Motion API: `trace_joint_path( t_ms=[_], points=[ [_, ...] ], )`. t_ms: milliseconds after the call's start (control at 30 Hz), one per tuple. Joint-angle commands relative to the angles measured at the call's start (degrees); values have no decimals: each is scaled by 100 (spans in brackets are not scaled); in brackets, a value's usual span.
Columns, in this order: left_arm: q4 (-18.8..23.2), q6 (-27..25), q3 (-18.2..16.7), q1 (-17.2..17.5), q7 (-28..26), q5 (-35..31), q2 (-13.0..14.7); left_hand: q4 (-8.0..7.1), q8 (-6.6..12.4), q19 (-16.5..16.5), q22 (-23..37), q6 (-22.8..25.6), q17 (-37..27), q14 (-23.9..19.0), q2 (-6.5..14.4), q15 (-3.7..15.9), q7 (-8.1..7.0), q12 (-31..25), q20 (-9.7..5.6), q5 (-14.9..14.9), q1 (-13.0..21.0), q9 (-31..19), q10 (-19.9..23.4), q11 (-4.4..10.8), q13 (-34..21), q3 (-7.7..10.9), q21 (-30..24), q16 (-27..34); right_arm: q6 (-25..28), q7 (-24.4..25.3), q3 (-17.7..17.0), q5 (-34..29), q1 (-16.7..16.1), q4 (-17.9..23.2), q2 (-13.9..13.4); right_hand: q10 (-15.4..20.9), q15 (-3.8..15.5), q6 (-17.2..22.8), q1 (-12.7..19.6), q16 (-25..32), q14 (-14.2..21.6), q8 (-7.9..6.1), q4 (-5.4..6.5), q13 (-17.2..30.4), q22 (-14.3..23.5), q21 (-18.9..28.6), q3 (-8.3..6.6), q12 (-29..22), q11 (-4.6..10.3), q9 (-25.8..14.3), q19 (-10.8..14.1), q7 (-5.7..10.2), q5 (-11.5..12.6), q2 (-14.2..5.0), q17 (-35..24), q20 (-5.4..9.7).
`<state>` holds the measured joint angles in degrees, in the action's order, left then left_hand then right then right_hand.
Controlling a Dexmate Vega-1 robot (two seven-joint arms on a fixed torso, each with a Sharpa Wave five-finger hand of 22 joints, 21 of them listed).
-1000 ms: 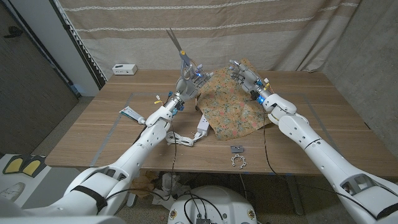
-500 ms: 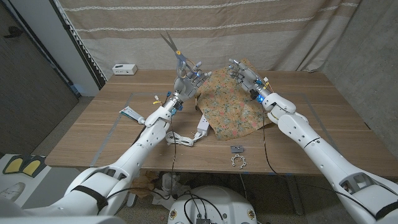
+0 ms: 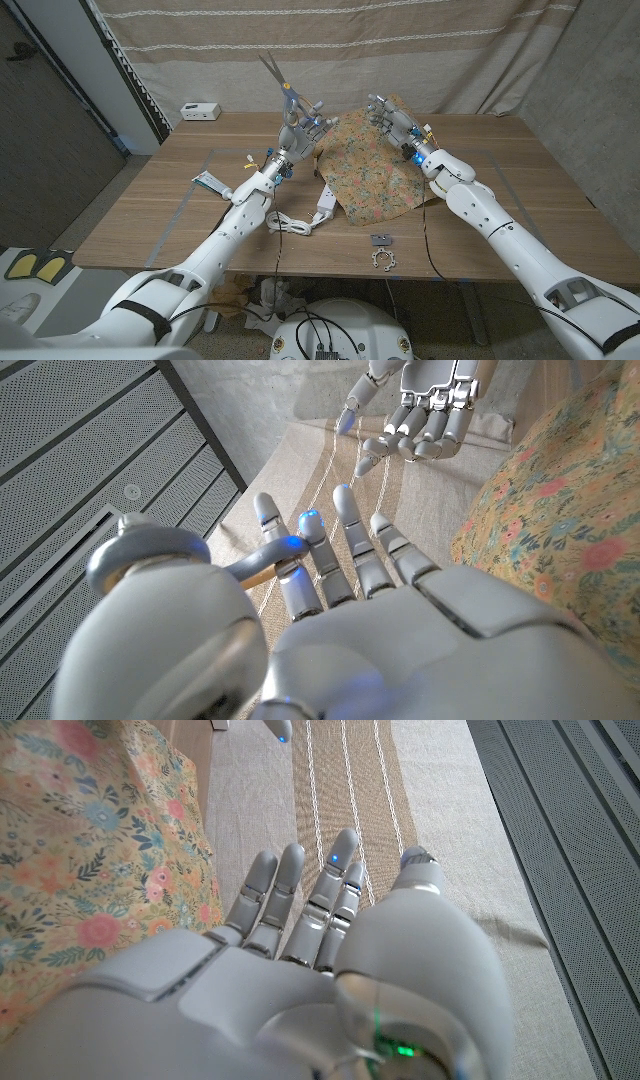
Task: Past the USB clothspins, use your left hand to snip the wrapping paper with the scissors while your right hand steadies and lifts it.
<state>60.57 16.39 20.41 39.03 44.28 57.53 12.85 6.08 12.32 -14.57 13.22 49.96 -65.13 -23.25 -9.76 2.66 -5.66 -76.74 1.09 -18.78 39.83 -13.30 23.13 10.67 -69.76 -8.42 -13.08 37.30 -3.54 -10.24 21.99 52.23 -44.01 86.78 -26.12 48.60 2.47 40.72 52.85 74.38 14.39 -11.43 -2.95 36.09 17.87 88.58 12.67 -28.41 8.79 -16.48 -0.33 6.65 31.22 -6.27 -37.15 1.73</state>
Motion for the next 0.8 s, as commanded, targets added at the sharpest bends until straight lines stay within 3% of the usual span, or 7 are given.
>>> trace_joint_path(
  t_ms=[33, 400, 800],
  points=[
    [150, -114, 34, 42, -37, 3, 68, 0, 45, -55, 16, 12, -43, -39, 65, 882, 56, -64, -20, -30, 19, -24, 202, 135, -26, -67, -22, 44, -48, 32, -41, 35, -52, 11, 5, -3, 944, -3, -46, 48, -20, 11, 15, 8, 10, 21, 48, -37, 5, 9, -42, -37, -30, -1, 6, 547],
    [731, -327, 53, 236, -245, 27, 298, 9, 32, -50, 25, -9, -99, -36, 93, 891, 42, -71, -29, -54, 46, -26, 167, 135, 17, -156, -23, 59, -61, 91, -71, 33, -103, 55, -24, -36, 943, -40, -66, 73, -45, 25, 11, 10, 11, 20, 69, -54, 3, 27, -51, -63, -40, 26, 19, 547],
    [1757, -698, 72, 615, -798, -58, 922, -26, -42, 8, 41, -193, -178, 32, 43, 798, 150, -28, 19, -54, -73, -16, 51, 130, 94, -422, -6, 58, -145, 110, -99, -7, -147, 74, -55, -75, 936, -110, -135, 102, -83, 45, 33, -14, 23, 25, 104, -56, -11, 48, -69, -91, -55, 50, 31, 538]
  ],
)
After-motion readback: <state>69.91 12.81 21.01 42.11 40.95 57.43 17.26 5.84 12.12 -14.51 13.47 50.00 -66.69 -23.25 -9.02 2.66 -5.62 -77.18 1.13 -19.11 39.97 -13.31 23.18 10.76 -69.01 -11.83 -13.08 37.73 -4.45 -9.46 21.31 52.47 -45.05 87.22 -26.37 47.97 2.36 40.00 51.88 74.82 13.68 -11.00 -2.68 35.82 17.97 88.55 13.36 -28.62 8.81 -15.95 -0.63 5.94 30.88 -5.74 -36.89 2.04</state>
